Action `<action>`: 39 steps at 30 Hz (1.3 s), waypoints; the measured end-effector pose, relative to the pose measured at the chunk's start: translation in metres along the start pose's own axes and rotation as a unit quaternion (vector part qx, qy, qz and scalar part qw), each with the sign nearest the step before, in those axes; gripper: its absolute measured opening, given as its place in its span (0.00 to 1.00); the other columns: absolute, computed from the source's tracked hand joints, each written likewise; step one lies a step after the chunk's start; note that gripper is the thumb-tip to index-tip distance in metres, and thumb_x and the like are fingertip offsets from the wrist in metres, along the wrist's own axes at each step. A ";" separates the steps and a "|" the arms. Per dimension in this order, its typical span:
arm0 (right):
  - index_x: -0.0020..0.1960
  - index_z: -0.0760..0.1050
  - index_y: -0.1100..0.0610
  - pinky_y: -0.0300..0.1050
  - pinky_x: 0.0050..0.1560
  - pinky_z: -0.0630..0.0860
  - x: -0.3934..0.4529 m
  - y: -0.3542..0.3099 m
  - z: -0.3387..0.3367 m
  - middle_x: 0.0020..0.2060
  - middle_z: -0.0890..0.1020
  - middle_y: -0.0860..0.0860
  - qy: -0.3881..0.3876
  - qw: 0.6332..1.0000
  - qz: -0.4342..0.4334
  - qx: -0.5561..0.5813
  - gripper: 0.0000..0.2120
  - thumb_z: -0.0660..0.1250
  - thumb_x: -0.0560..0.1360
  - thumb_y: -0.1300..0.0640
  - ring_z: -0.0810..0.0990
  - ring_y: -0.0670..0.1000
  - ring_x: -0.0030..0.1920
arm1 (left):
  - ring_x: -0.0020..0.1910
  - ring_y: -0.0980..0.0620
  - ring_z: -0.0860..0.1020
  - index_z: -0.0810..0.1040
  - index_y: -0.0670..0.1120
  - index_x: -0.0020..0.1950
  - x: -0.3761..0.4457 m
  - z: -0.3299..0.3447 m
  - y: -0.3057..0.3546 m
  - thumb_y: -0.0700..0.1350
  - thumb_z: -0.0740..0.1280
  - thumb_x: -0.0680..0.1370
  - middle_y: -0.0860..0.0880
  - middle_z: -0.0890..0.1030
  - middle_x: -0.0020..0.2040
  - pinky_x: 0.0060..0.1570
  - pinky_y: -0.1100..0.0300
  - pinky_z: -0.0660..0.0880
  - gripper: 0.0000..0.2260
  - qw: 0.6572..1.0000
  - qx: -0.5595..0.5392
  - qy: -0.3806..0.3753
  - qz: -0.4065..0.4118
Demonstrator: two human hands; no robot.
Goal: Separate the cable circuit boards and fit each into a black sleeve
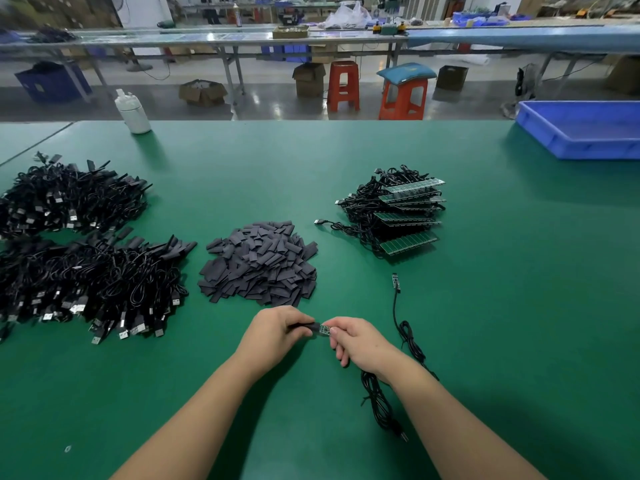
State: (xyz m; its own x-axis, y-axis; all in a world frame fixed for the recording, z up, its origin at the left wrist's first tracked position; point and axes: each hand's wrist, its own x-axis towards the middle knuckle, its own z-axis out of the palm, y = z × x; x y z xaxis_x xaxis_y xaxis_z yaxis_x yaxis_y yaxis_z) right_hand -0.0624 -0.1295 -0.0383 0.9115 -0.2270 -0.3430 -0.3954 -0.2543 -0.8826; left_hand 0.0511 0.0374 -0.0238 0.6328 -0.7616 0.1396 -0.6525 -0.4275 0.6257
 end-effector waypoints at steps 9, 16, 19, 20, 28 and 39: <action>0.66 0.73 0.51 0.35 0.37 0.76 0.000 0.003 -0.001 0.37 0.79 0.48 -0.014 1.000 -0.008 0.005 0.13 0.57 0.84 0.59 0.77 0.42 0.32 | 0.47 0.58 0.81 0.84 0.53 0.56 0.008 -0.002 0.005 0.42 0.71 0.76 0.56 0.85 0.48 0.52 0.63 0.75 0.10 0.993 0.055 -0.098 0.031; 0.67 0.70 0.51 0.38 0.40 0.77 -0.001 0.000 0.000 0.38 0.79 0.48 -0.021 0.999 -0.028 0.005 0.14 0.57 0.84 0.59 0.78 0.45 0.35 | 0.44 0.56 0.80 0.84 0.51 0.56 0.007 0.006 0.010 0.46 0.71 0.77 0.53 0.85 0.48 0.48 0.63 0.74 0.09 0.992 0.056 -0.101 0.059; 0.67 0.70 0.51 0.39 0.39 0.77 -0.001 0.000 0.000 0.38 0.79 0.49 -0.020 0.999 -0.025 0.009 0.13 0.57 0.84 0.59 0.78 0.45 0.34 | 0.45 0.51 0.80 0.83 0.51 0.56 0.007 0.011 0.012 0.49 0.68 0.78 0.51 0.84 0.48 0.49 0.56 0.75 0.08 0.990 0.086 -0.087 0.067; 0.66 0.71 0.52 0.39 0.40 0.78 -0.001 -0.001 0.000 0.38 0.79 0.49 -0.019 0.999 -0.022 0.016 0.12 0.57 0.84 0.59 0.78 0.46 0.34 | 0.45 0.51 0.80 0.83 0.52 0.56 0.007 0.012 0.013 0.49 0.68 0.79 0.51 0.84 0.48 0.48 0.56 0.75 0.08 0.991 0.089 -0.080 0.063; 0.52 0.77 0.59 0.43 0.40 0.81 -0.005 -0.005 0.004 0.37 0.83 0.53 -0.004 0.998 0.004 0.066 0.11 0.57 0.84 0.59 0.82 0.49 0.35 | 0.46 0.51 0.81 0.84 0.49 0.55 0.006 0.004 0.012 0.45 0.68 0.79 0.51 0.84 0.47 0.49 0.58 0.75 0.08 0.995 0.078 -0.043 0.049; 0.52 0.77 0.61 0.39 0.38 0.80 -0.004 -0.010 0.002 0.36 0.82 0.54 -0.010 0.998 0.020 0.051 0.13 0.55 0.84 0.59 0.82 0.48 0.33 | 0.49 0.47 0.81 0.82 0.47 0.58 0.004 0.002 0.016 0.45 0.65 0.81 0.49 0.82 0.51 0.51 0.54 0.76 0.09 0.986 0.131 -0.053 0.089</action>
State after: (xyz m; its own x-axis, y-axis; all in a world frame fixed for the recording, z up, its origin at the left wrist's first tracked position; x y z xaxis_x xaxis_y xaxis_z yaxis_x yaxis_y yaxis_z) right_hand -0.0616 -0.1240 -0.0292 0.8981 -0.2156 -0.3832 -0.4180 -0.1480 -0.8963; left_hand 0.0423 0.0261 -0.0147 0.4603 -0.8767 0.1400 -0.8434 -0.3826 0.3772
